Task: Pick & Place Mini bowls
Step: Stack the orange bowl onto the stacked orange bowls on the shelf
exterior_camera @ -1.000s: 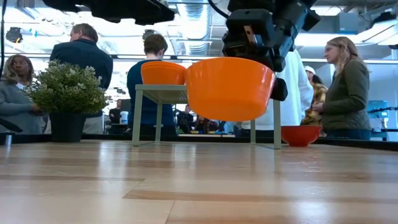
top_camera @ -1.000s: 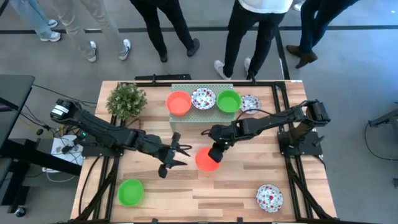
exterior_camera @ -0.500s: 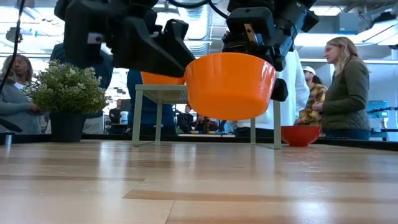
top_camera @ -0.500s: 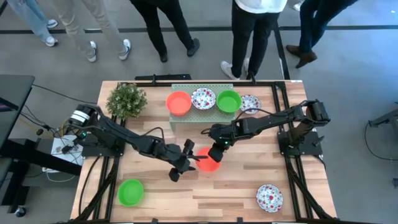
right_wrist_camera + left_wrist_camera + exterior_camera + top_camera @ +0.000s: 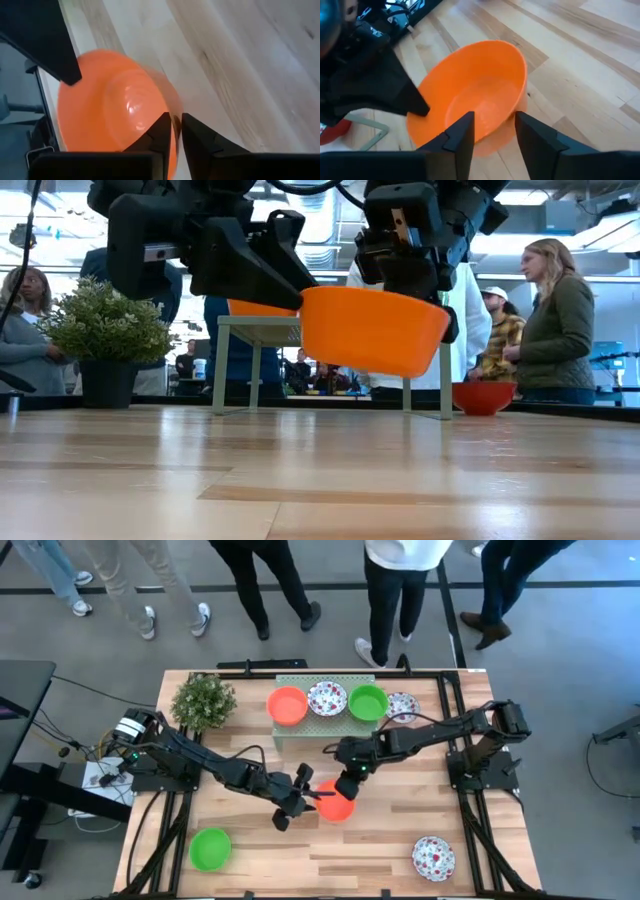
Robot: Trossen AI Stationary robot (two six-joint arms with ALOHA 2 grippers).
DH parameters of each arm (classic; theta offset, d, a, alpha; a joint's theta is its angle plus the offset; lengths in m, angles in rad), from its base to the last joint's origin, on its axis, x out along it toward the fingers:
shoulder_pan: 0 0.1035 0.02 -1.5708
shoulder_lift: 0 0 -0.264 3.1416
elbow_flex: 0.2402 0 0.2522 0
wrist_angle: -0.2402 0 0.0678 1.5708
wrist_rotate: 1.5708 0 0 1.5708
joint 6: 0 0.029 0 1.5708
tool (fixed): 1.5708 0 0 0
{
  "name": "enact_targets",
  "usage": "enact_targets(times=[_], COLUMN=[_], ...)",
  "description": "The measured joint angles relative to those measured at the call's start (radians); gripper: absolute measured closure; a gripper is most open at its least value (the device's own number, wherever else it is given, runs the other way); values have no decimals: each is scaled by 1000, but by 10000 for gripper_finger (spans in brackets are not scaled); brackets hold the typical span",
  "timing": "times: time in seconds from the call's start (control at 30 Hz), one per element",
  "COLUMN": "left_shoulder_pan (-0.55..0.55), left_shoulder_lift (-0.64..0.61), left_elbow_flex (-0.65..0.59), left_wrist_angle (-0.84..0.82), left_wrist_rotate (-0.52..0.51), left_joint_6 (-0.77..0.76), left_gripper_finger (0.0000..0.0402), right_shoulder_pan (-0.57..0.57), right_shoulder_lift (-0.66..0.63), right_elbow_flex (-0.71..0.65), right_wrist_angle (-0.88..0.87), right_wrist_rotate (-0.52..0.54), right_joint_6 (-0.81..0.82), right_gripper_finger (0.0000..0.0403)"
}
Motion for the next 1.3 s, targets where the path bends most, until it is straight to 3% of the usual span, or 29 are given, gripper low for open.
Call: enact_targets(times=[0.13, 0.3, 0.47, 0.7, 1.07, 1.3], left_shoulder_pan=[0, -1, -1, -3, -14, -53], left_shoulder_lift=[4, 5, 5, 5, 5, 5], left_elbow_flex=[0, 0, 0, 0, 0, 0], left_wrist_angle=[1, 4, -1, 2, -12, -76], left_wrist_rotate=[9, 11, 14, 59, 94, 128], left_joint_6=[0, 1, 1, 5, -29, -130], left_gripper_finger=[289, 311, 331, 391, 393, 394], right_shoulder_pan=[-9, -19, -20, -21, -20, -16], right_shoulder_lift=[0, 0, 0, 0, 0, 0], right_elbow_flex=[0, -2, -2, -2, 0, 0], right_wrist_angle=[32, 22, 45, 114, 178, 177], right_wrist_rotate=[-2, -31, -37, -74, -81, -86], right_joint_6=[0, -28, -10, -13, -16, -47], right_gripper_finger=[358, 395, 382, 392, 307, 277])
